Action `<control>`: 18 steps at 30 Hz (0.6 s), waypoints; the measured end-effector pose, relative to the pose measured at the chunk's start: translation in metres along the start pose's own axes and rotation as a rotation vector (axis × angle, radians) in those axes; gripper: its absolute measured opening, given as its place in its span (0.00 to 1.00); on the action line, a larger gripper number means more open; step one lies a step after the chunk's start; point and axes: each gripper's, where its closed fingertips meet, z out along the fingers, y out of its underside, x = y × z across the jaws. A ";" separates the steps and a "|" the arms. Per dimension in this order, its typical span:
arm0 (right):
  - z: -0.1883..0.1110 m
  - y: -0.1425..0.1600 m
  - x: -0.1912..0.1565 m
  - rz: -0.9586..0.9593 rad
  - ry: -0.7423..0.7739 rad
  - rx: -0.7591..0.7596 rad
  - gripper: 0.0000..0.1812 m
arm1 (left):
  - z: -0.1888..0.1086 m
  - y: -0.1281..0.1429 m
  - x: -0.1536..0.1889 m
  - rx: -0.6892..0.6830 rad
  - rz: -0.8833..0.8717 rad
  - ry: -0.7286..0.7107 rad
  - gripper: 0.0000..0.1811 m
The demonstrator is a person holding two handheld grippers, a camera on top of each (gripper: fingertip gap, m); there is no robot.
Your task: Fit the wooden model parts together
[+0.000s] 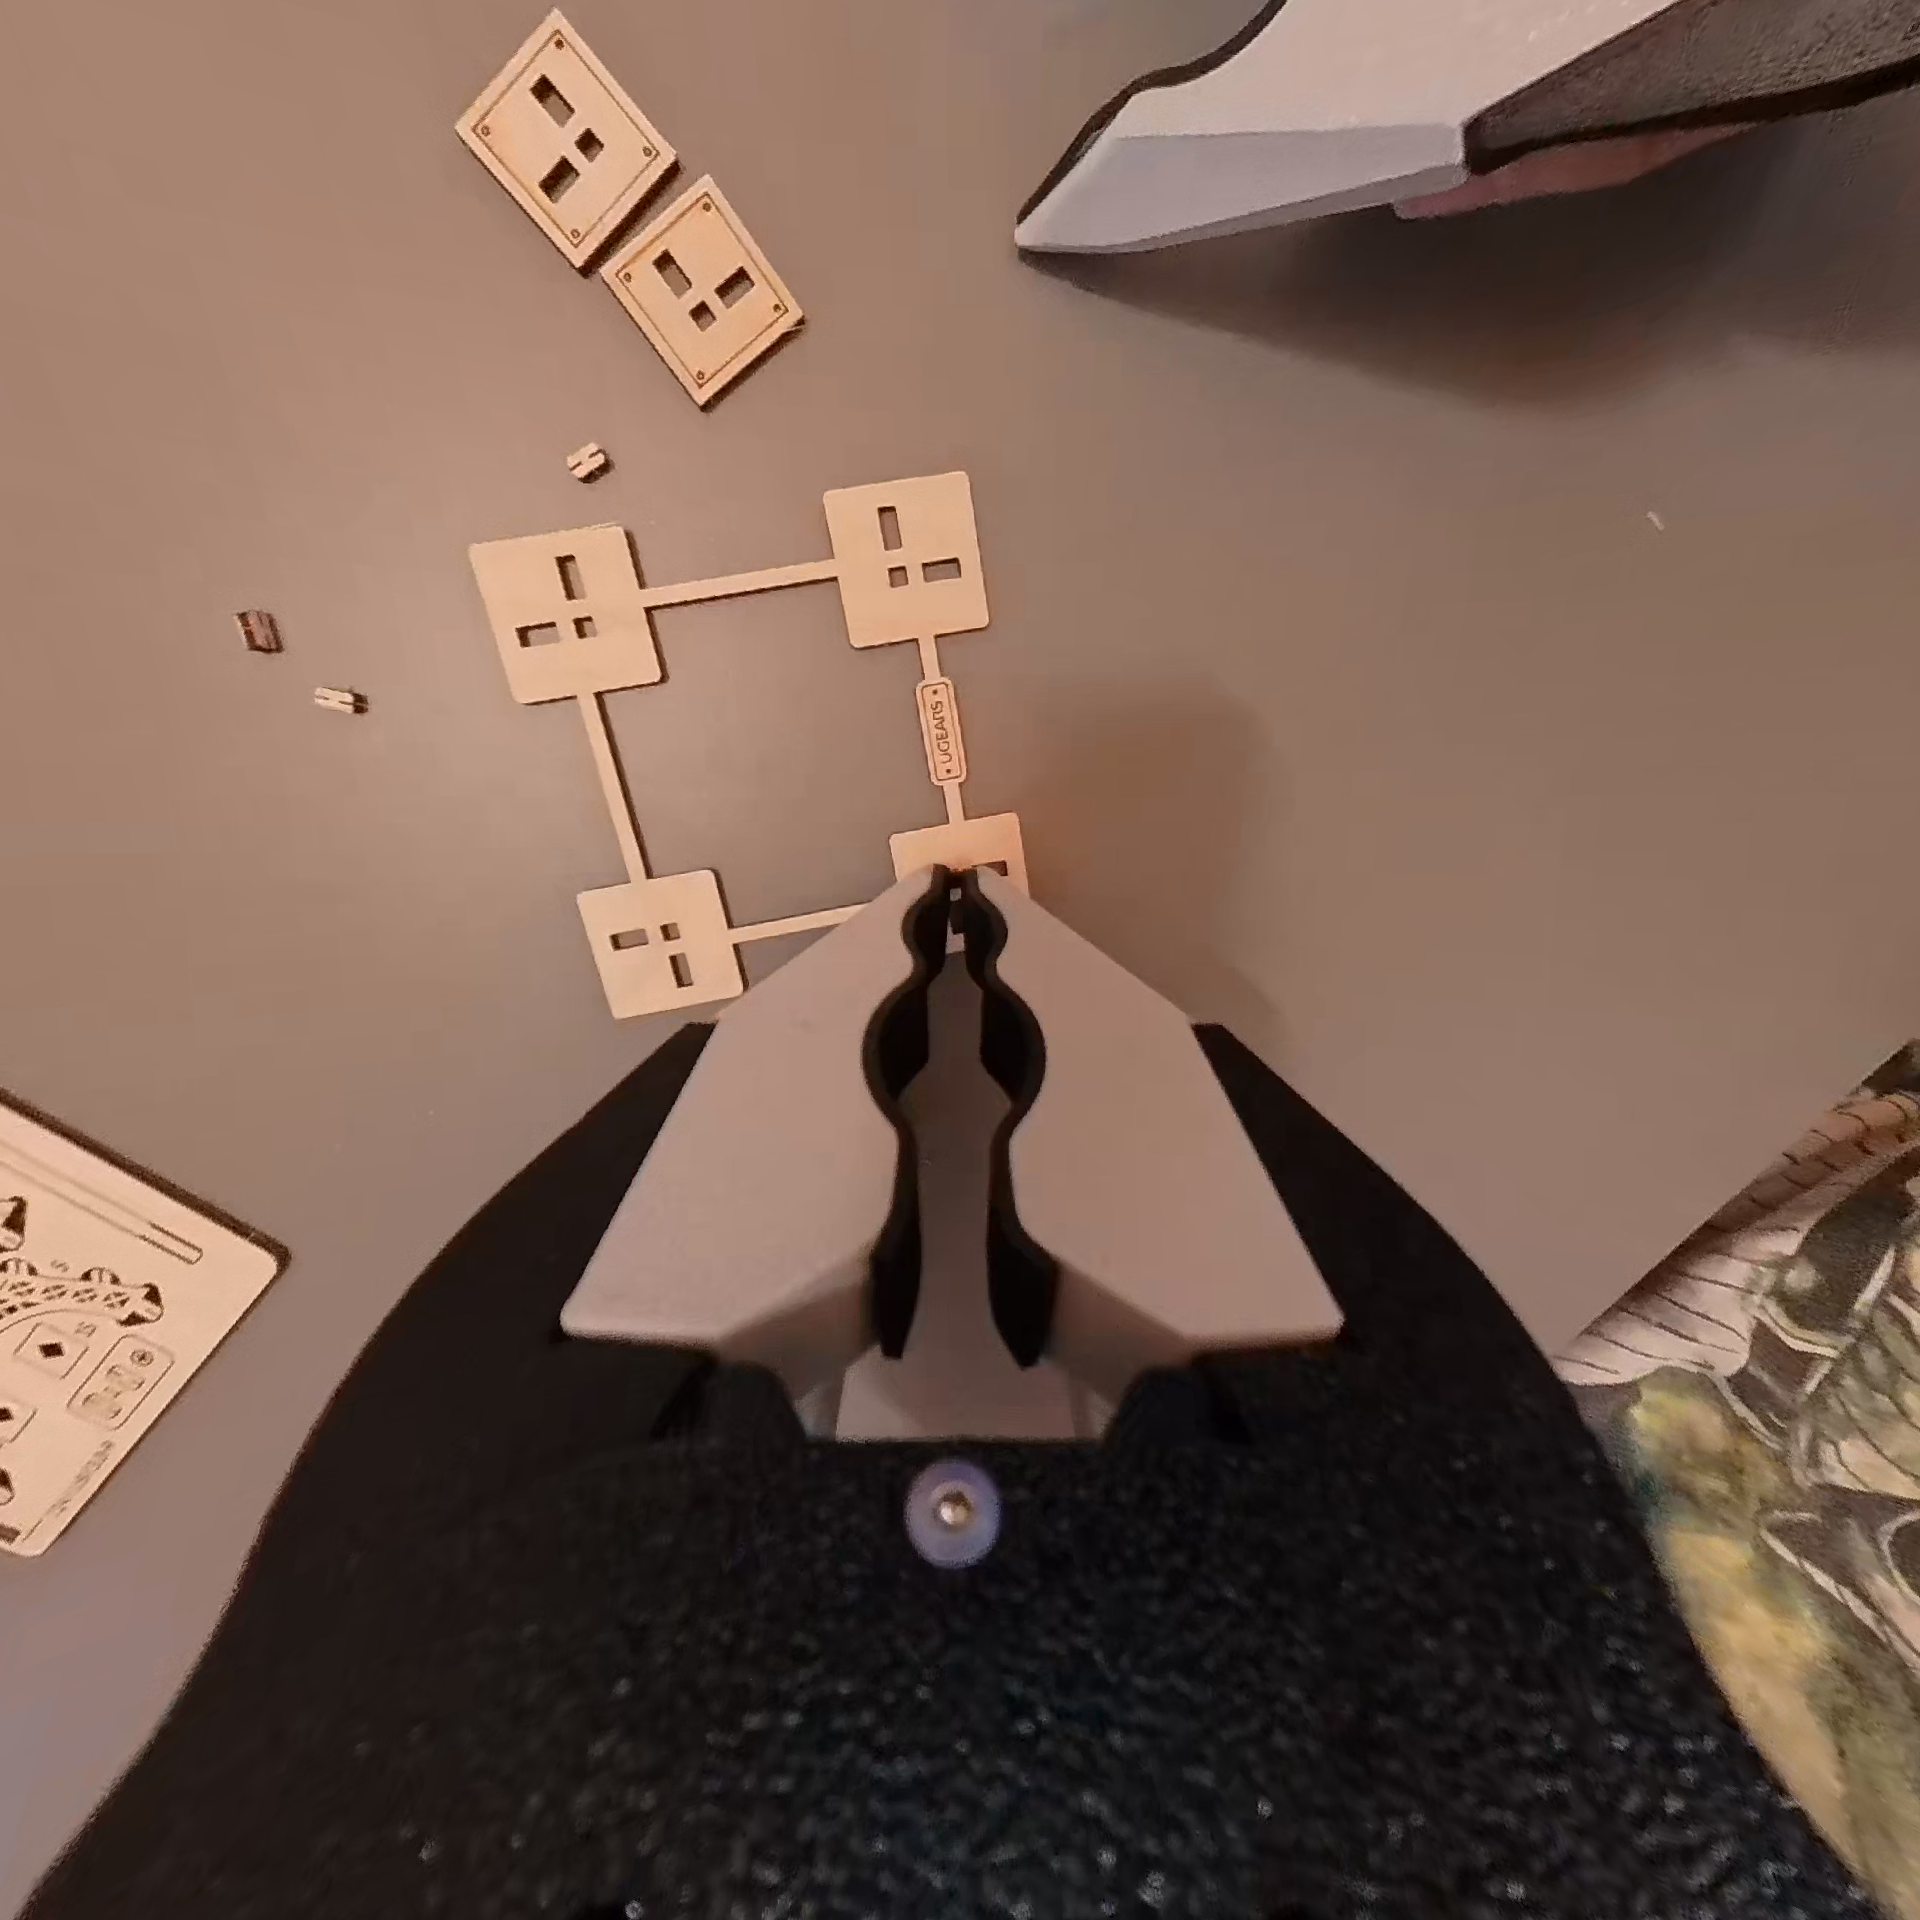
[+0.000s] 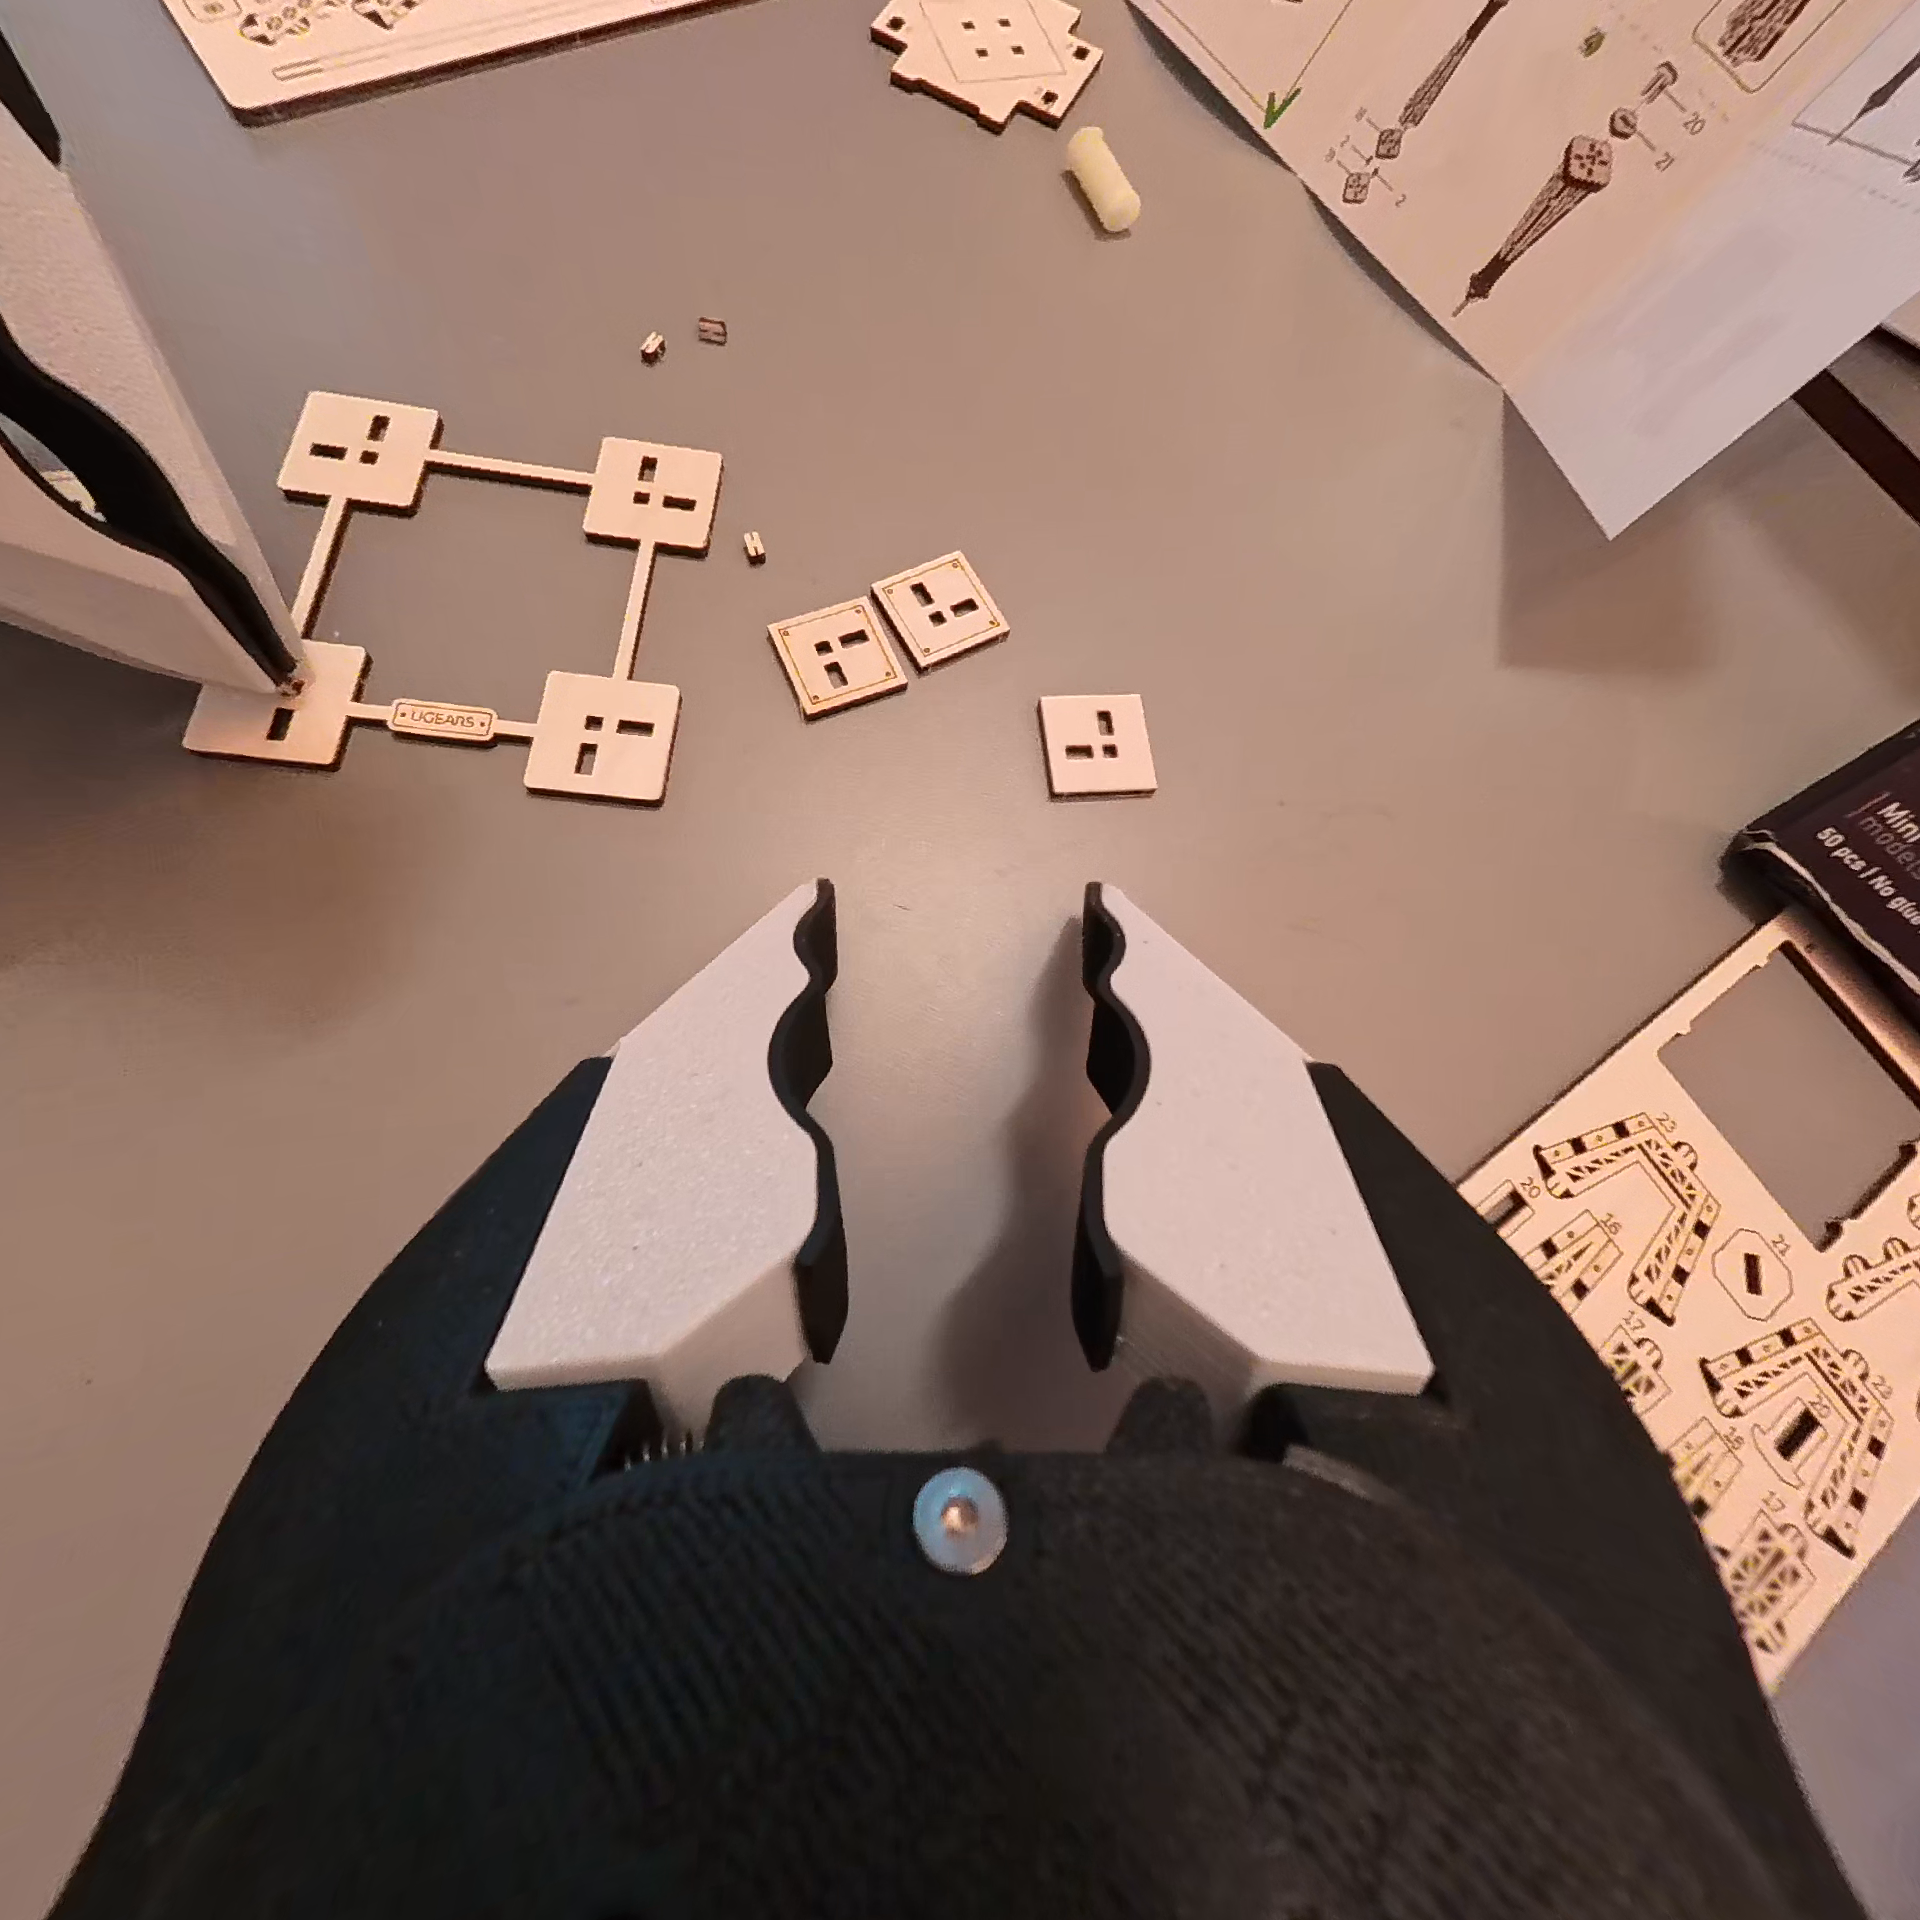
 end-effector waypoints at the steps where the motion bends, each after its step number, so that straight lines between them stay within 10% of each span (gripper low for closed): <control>1: 0.000 0.000 -0.001 0.002 -0.003 0.000 0.25 | 0.000 0.000 0.000 -0.003 0.004 0.001 0.00; 18: 0.000 0.001 0.000 0.015 -0.010 0.002 0.26 | 0.002 -0.001 0.000 -0.033 0.016 -0.022 0.00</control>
